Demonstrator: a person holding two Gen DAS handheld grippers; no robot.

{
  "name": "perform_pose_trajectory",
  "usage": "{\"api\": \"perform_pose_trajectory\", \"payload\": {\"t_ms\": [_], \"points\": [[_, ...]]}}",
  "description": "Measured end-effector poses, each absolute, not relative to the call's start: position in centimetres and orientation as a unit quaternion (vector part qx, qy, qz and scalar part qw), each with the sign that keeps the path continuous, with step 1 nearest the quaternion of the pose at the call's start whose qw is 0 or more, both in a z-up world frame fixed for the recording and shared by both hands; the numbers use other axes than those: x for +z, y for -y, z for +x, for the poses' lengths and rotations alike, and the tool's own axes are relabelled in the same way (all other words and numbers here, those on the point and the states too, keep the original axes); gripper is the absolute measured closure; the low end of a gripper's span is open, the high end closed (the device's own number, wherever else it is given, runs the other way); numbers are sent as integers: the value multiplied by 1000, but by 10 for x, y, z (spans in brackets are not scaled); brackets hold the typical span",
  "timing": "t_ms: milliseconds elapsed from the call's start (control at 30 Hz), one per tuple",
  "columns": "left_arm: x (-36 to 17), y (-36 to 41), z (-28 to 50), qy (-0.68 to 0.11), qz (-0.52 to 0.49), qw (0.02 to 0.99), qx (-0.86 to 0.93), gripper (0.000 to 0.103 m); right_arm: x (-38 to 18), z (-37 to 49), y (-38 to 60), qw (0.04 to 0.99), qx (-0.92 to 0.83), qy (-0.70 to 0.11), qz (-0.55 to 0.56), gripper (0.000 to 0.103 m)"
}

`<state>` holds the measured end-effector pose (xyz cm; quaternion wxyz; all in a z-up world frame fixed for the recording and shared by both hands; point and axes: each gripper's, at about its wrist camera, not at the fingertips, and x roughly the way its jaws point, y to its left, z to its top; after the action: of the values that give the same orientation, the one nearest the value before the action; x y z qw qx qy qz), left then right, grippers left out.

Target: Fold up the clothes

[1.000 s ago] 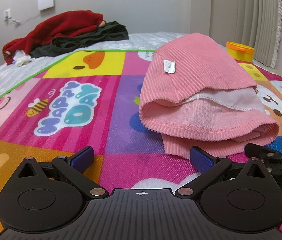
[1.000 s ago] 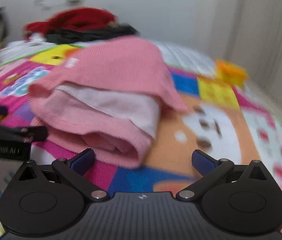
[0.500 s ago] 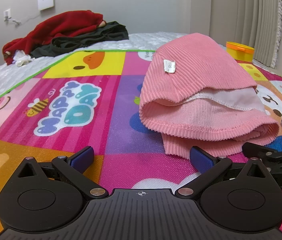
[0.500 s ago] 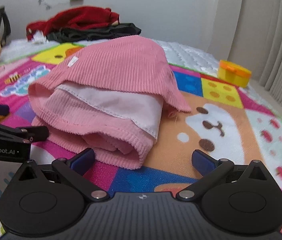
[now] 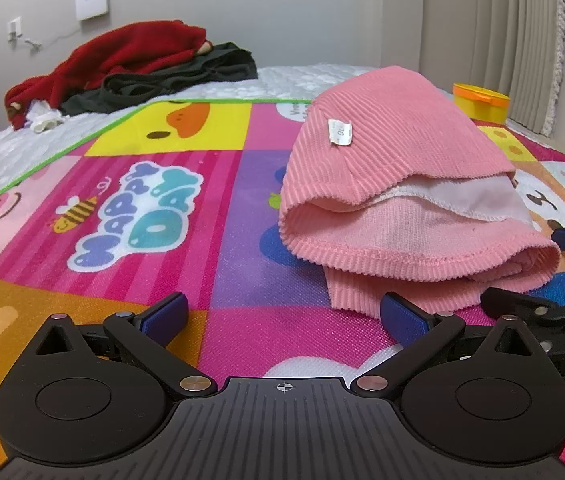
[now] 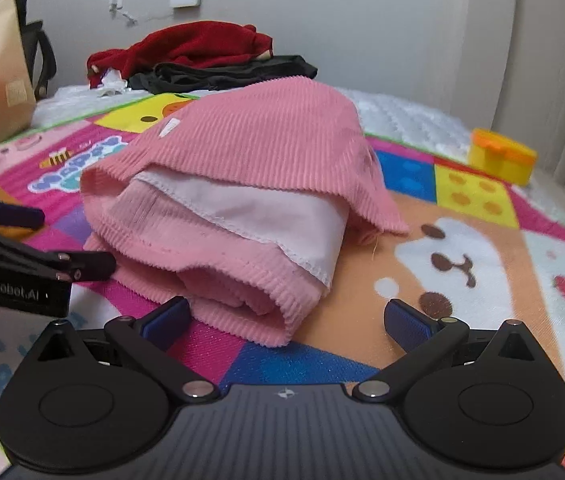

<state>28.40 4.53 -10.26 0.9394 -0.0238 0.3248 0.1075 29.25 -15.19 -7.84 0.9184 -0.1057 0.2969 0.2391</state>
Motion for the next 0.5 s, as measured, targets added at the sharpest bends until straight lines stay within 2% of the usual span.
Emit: {"api": "perform_pose_trajectory", "payload": {"t_ms": [500], "points": [[-103, -45, 284, -324, -24, 940, 108, 0, -78, 292, 148, 918, 237, -298, -108, 0]]}}
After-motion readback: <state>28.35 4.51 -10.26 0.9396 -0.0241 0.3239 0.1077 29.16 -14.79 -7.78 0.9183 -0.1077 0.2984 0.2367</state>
